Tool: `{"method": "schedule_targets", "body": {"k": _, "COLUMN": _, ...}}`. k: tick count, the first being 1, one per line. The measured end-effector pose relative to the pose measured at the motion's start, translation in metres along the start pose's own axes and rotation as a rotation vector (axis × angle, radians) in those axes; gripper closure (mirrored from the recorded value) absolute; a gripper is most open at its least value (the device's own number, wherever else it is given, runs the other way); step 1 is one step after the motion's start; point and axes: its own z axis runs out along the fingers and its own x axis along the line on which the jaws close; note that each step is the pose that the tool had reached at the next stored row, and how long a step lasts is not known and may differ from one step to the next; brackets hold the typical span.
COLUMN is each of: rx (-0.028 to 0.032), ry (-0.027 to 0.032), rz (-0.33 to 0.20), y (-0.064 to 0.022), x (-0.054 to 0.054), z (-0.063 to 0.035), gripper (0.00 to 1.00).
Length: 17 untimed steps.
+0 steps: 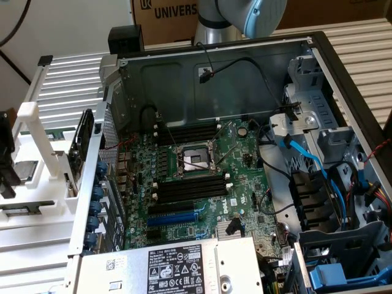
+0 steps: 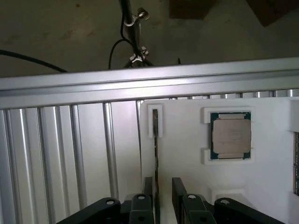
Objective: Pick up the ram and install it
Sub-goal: 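Pick up the ram and move it above insertion slot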
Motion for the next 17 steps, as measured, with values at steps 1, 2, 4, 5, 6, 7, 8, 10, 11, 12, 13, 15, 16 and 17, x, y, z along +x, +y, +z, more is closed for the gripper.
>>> {"method": "schedule_targets", "body": {"k": 1, "rx": -0.0004, "ry": 0.0, "rz": -0.001, "y": 0.0, "x": 0.0, "z": 0.0009, "gripper": 0.69}}
{"method": "schedule_targets", "body": {"k": 2, "rx": -0.0008, "ry": 0.0001, "rz": -0.004, "y": -0.0003, "x": 0.0, "z": 0.0018, "gripper": 0.69}}
{"method": "schedule_targets", "body": {"k": 4, "rx": -0.0023, "ry": 0.0008, "rz": -0.018, "y": -0.0015, "x": 0.001, "z": 0.0116, "gripper": 0.69}}
{"method": "schedule_targets", "body": {"k": 5, "rx": -0.0037, "ry": 0.002, "rz": -0.036, "y": -0.0051, "x": 0.002, "z": 0.0185, "gripper": 0.69}}
{"method": "schedule_targets", "body": {"k": 6, "rx": -0.0046, "ry": 0.0025, "rz": -0.041, "y": -0.0059, "x": 0.002, "z": 0.0207, "gripper": 0.69}}
{"method": "schedule_targets", "body": {"k": 7, "rx": -0.0053, "ry": 0.003, "rz": -0.044, "y": -0.0068, "x": 0.002, "z": 0.0213, "gripper": 0.69}}
{"method": "schedule_targets", "body": {"k": 8, "rx": -0.0056, "ry": 0.003, "rz": -0.047, "y": -0.008, "x": 0.002, "z": 0.022, "gripper": 0.69}}
{"method": "schedule_targets", "body": {"k": 10, "rx": -0.0062, "ry": 0.0028, "rz": -0.053, "y": -0.0104, "x": 0.002, "z": 0.0234, "gripper": 0.69}}
{"method": "schedule_targets", "body": {"k": 11, "rx": -0.0067, "ry": 0.0028, "rz": -0.056, "y": -0.0116, "x": 0.002, "z": 0.024, "gripper": 0.69}}
{"method": "schedule_targets", "body": {"k": 12, "rx": -0.0079, "ry": 0.0028, "rz": -0.059, "y": -0.013, "x": 0.002, "z": 0.0245, "gripper": 0.69}}
{"method": "schedule_targets", "body": {"k": 13, "rx": -0.0108, "ry": 0.0031, "rz": -0.062, "y": -0.0147, "x": 0.002, "z": 0.025, "gripper": 0.69}}
{"method": "schedule_targets", "body": {"k": 15, "rx": -0.0426, "ry": 0.0089, "rz": -0.073, "y": -0.0183, "x": 0.002, "z": 0.0271, "gripper": 0.69}}
{"method": "schedule_targets", "body": {"k": 16, "rx": -0.0464, "ry": 0.0091, "rz": -0.075, "y": -0.0195, "x": 0.002, "z": 0.0274, "gripper": 0.69}}
{"method": "schedule_targets", "body": {"k": 17, "rx": -0.0483, "ry": 0.009, "rz": -0.086, "y": -0.0215, "x": 0.001, "z": 0.0294, "gripper": 0.69}}
